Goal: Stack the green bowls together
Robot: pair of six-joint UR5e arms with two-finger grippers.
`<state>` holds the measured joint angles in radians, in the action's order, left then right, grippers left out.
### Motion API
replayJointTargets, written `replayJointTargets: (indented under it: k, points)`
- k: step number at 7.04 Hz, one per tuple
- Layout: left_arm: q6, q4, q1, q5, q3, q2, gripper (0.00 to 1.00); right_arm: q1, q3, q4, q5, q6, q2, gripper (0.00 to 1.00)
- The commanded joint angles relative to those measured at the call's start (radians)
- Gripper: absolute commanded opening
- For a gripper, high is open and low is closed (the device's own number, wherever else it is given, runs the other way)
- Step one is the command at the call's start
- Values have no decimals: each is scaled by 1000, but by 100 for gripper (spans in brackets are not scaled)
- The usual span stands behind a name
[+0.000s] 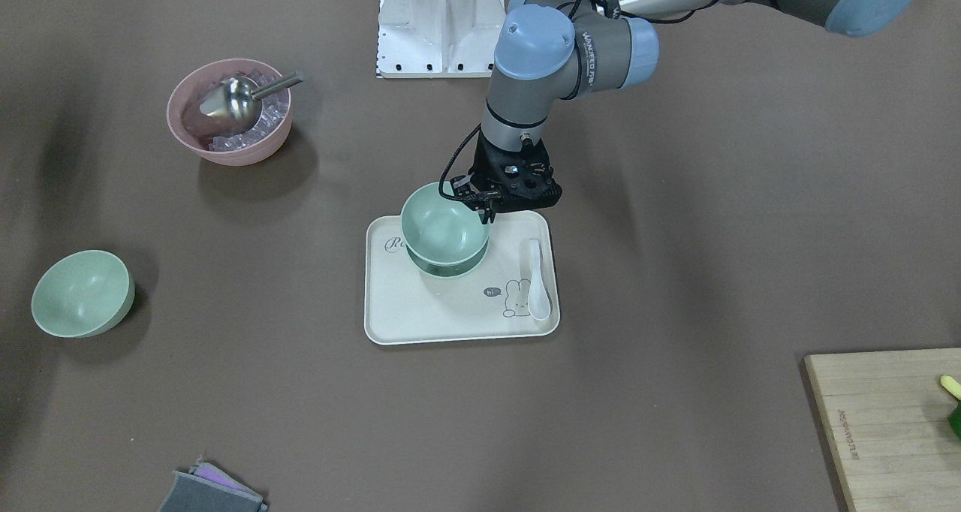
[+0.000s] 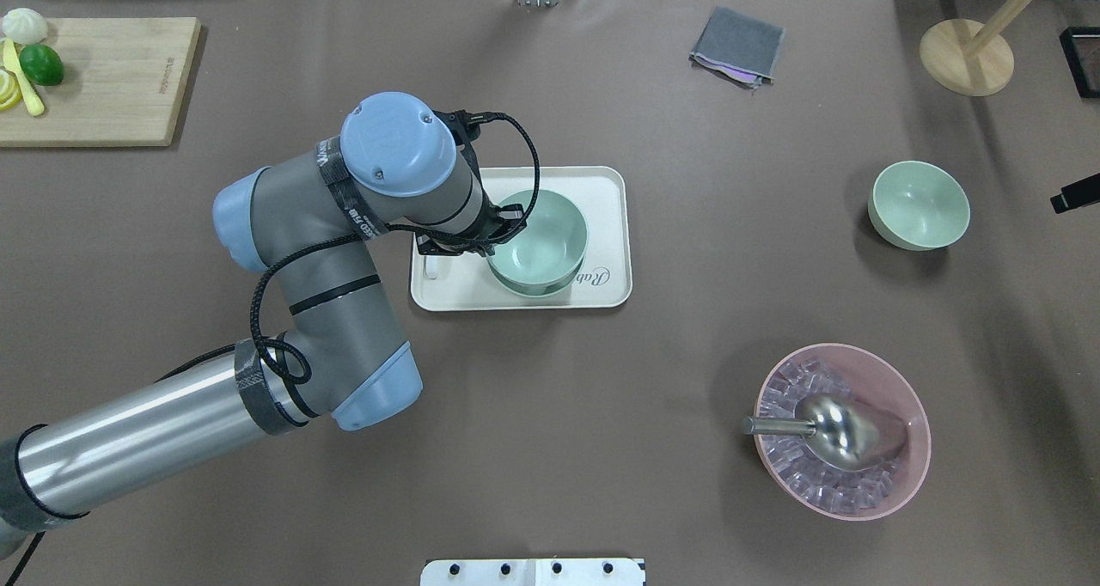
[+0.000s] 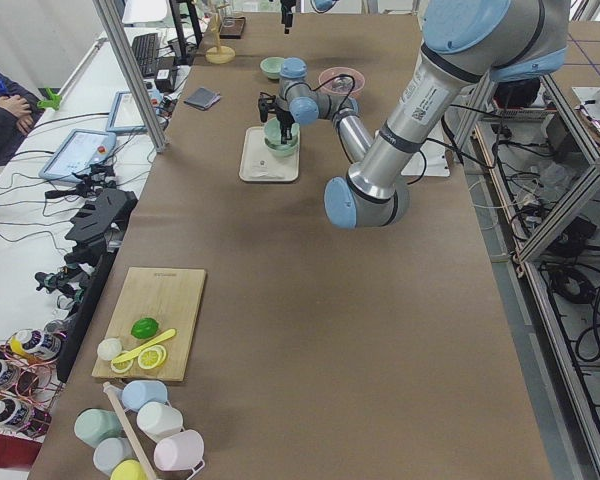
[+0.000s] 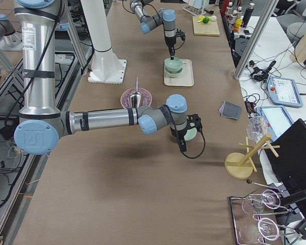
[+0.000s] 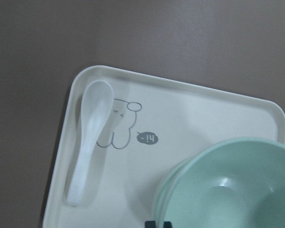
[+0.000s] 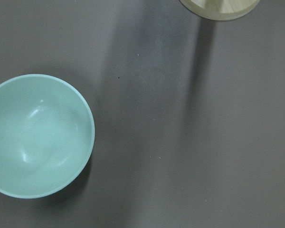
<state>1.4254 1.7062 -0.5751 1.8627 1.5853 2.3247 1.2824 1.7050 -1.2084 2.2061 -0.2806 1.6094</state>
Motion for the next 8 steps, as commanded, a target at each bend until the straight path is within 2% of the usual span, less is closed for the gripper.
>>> replayJointTargets:
  k: [1, 3, 8]
  points:
    - [0, 10, 1, 0, -13, -2, 0, 2, 1, 1, 0, 0, 0, 100]
    - [-2, 97, 1, 0, -79, -2, 0, 0, 4, 1, 1, -2, 0, 100]
    - [0, 109, 1, -2, -87, -4, 0, 0, 5, 0, 1, -2, 0, 100]
